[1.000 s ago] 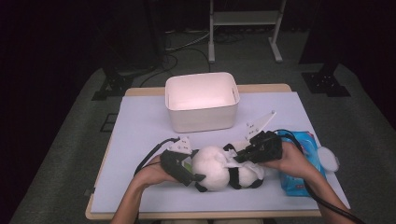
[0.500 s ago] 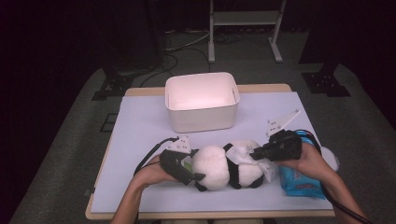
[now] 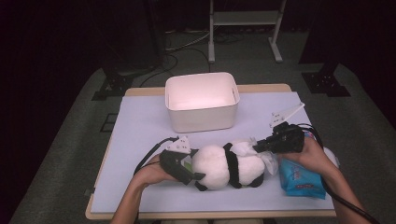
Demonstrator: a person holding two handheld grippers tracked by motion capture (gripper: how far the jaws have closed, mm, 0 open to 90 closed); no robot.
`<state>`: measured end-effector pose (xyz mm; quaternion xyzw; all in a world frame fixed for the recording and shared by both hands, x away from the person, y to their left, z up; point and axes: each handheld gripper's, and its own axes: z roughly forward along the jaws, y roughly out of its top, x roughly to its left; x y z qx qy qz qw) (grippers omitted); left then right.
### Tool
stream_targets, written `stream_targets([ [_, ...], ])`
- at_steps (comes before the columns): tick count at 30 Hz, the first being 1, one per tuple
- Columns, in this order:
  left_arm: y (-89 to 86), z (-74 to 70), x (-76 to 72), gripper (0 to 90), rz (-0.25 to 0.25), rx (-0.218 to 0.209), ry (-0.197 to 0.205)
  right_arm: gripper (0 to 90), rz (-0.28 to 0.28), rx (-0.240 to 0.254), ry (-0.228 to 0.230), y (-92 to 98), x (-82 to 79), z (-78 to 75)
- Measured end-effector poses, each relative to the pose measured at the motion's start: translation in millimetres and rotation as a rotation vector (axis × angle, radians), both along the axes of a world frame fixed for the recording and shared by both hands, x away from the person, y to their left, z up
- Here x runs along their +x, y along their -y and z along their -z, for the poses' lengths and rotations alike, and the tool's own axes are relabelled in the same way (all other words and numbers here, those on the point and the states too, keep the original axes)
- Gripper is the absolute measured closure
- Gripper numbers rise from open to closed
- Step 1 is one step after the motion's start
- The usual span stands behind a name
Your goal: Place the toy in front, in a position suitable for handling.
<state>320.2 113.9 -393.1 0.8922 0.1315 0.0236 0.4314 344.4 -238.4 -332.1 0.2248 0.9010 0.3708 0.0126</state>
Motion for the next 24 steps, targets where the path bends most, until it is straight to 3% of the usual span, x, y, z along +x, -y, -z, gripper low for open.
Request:
stream_targets([
  [11, -0.7, 0.8, 0.4, 11.5, 0.002, 0.005, 0.001, 83.1, -0.054, -0.043, 0.009, -36.4, 11.2, -3.6],
  [19, 0.8, -0.2, -0.7, 11.6, -0.001, 0.000, 0.004, 83.6, -0.023, -0.053, -0.006, -12.6, 8.3, -1.2],
  [24, 1.7, -0.8, 0.3, 12.5, 0.001, 0.006, 0.008, 83.8, -0.030, -0.043, 0.000, -13.0, 6.0, -2.5],
])
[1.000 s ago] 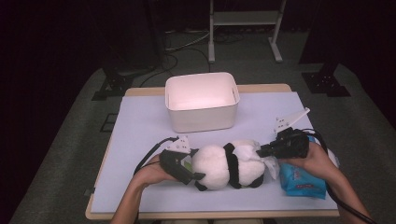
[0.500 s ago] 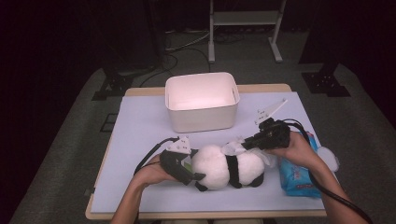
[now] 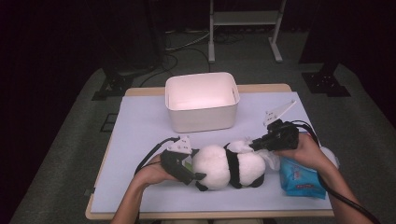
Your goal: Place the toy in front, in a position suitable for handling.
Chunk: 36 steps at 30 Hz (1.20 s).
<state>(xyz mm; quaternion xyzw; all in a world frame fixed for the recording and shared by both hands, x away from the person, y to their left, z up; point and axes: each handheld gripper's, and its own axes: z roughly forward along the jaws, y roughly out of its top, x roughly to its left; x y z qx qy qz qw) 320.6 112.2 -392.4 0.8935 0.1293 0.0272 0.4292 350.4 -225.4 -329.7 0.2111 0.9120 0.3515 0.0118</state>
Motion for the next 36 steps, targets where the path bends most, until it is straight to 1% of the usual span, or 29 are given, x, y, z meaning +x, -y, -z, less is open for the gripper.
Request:
stream_targets([
  [4, 0.6, 0.1, 0.7, 12.5, 0.001, -0.001, -0.001, 83.7, -0.051, -0.013, 0.011, -16.8, -2.8, -3.0],
  [6, 0.8, 0.0, 0.8, 12.5, 0.001, -0.002, 0.001, 83.7, -0.077, -0.037, 0.019, -28.7, -4.0, -3.7],
  [10, 1.4, -0.2, 0.8, 12.4, -0.003, -0.004, 0.001, 83.7, -0.113, -0.038, 0.012, -45.8, -5.5, -2.7],
  [12, 1.6, -0.3, 0.8, 12.4, -0.002, -0.004, 0.002, 83.6, -0.136, -0.035, 0.007, -51.8, -7.7, -1.3],
  [14, 1.3, 0.0, 0.7, 12.4, -0.001, -0.004, 0.002, 83.6, -0.142, -0.049, 0.013, -53.9, -10.0, -0.5],
  [15, 1.1, -0.1, 0.7, 12.3, -0.002, -0.006, 0.002, 83.7, -0.146, -0.046, 0.019, -52.0, -10.5, -0.5],
  [18, 0.5, -1.4, -0.3, 11.4, -0.007, -0.011, -0.006, 83.9, -0.129, -0.044, 0.015, -43.0, -12.6, -0.2],
  [22, 1.6, -3.1, -1.2, 10.2, -0.011, -0.014, -0.009, 84.0, -0.101, -0.019, 0.010, -27.4, -14.2, 1.8],
  [26, 1.3, -5.4, -2.9, 10.0, -0.009, -0.018, -0.012, 84.3, -0.084, -0.008, 0.003, -16.0, -16.1, 6.4],
  [27, 1.0, -5.7, -3.2, 10.0, -0.008, -0.016, -0.009, 84.3, -0.076, -0.005, 0.000, -13.2, -16.7, 7.3],
  [30, 0.5, -4.5, -3.2, 10.0, -0.009, -0.009, -0.016, 84.3, -0.058, 0.012, 0.002, -3.4, -17.3, 9.5],
  [33, 0.6, -2.1, -2.2, 10.0, -0.009, -0.003, -0.028, 84.3, -0.031, 0.029, -0.003, 4.3, -19.3, 10.8],
  [35, 2.6, -0.2, -2.4, 10.1, -0.006, -0.002, -0.046, 84.3, -0.025, 0.039, -0.003, 8.0, -19.9, 12.2],
  [36, 3.8, 0.7, -2.0, 10.2, 0.000, 0.004, -0.045, 84.3, -0.025, 0.041, -0.002, 9.4, -19.9, 12.7],
])
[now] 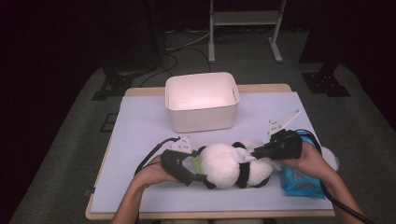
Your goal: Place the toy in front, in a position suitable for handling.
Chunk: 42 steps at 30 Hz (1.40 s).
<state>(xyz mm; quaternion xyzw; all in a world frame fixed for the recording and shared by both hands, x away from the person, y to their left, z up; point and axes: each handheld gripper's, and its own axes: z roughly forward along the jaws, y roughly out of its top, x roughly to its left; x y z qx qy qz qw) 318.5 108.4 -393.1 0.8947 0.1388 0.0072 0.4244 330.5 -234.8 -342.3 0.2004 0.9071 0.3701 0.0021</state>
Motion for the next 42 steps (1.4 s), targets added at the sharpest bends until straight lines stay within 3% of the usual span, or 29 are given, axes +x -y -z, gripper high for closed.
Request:
stream_targets([
  [3, 3.7, 3.4, -0.2, 12.7, 0.013, 0.004, -0.006, 84.2, -0.001, 0.005, 0.001, -1.0, -0.4, 0.4],
  [9, 2.4, 0.0, -0.1, 13.4, 0.015, -0.008, 0.026, 84.1, -0.015, 0.020, 0.021, -11.2, -3.3, -3.1],
  [16, 2.6, -2.2, 1.7, 14.5, 0.007, -0.021, 0.029, 84.1, -0.101, 0.006, 0.026, -39.4, -3.3, -8.3],
  [24, 6.0, -3.9, 4.2, 14.6, 0.008, -0.030, 0.026, 84.1, -0.179, 0.035, 0.026, -73.6, -0.8, -16.8],
  [28, 6.0, -3.3, 6.0, 14.5, 0.008, -0.022, 0.023, 83.9, -0.197, 0.023, 0.031, -83.4, -1.4, -19.6],
  [39, 4.9, -2.7, 7.2, 14.6, 0.004, -0.036, 0.018, 83.7, -0.158, -0.026, 0.009, -51.0, -6.4, -10.8],
  [42, 5.6, -3.6, 7.6, 14.7, 0.004, -0.035, 0.017, 83.7, -0.164, -0.010, 0.012, -48.7, -7.7, -9.7],
])
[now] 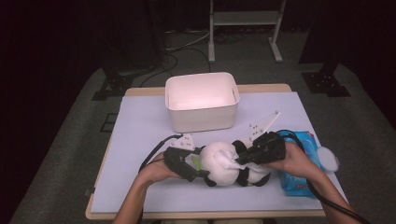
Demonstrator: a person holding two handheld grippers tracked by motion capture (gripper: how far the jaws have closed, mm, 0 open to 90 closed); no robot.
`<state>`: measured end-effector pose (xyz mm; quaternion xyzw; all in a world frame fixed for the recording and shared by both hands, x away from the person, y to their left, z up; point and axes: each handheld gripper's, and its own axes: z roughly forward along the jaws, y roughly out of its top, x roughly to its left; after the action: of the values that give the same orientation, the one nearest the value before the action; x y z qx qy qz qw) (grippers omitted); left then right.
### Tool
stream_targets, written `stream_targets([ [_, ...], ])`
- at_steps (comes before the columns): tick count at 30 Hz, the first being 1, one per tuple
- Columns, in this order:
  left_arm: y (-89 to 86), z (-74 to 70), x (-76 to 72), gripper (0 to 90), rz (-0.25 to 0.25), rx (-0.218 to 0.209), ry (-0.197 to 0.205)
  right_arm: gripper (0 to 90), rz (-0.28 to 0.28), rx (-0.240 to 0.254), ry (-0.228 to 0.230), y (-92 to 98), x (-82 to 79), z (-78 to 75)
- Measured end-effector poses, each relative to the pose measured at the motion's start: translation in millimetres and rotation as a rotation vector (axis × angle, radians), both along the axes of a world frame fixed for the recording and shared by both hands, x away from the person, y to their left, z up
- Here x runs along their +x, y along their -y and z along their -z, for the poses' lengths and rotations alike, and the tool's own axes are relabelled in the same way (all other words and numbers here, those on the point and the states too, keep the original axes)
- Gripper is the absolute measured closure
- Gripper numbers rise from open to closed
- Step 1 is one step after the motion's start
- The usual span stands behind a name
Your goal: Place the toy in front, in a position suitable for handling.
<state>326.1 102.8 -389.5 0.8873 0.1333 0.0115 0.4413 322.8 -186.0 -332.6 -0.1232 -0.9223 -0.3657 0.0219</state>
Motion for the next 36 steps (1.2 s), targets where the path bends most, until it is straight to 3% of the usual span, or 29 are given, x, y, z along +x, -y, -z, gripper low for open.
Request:
stream_targets([
  [8, -1.2, 0.5, 1.8, 16.2, 0.003, 0.002, -0.004, 83.7, -0.057, 0.034, 0.013, -27.5, 0.5, -7.2],
  [12, -2.6, 2.5, 2.6, 16.1, 0.004, 0.018, -0.006, 83.7, -0.069, 0.013, 0.017, -34.8, 1.0, -7.9],
  [16, -2.7, 4.0, 2.7, 16.0, 0.005, 0.018, -0.010, 83.5, -0.037, -0.009, 0.022, -24.1, 3.8, -7.1],
  [21, -2.6, 5.2, 3.0, 16.0, 0.003, 0.016, -0.018, 83.5, 0.049, -0.056, 0.032, 0.4, 13.4, -5.6],
  [27, -3.2, 6.8, 3.8, 15.9, -0.001, 0.011, -0.036, 83.6, 0.141, -0.038, 0.028, 34.4, 21.2, -4.7],
  [36, -2.5, 14.0, 3.8, 11.1, -0.018, 0.018, -0.100, 83.6, 0.169, 0.013, -0.004, 54.6, 9.6, 10.4],
])
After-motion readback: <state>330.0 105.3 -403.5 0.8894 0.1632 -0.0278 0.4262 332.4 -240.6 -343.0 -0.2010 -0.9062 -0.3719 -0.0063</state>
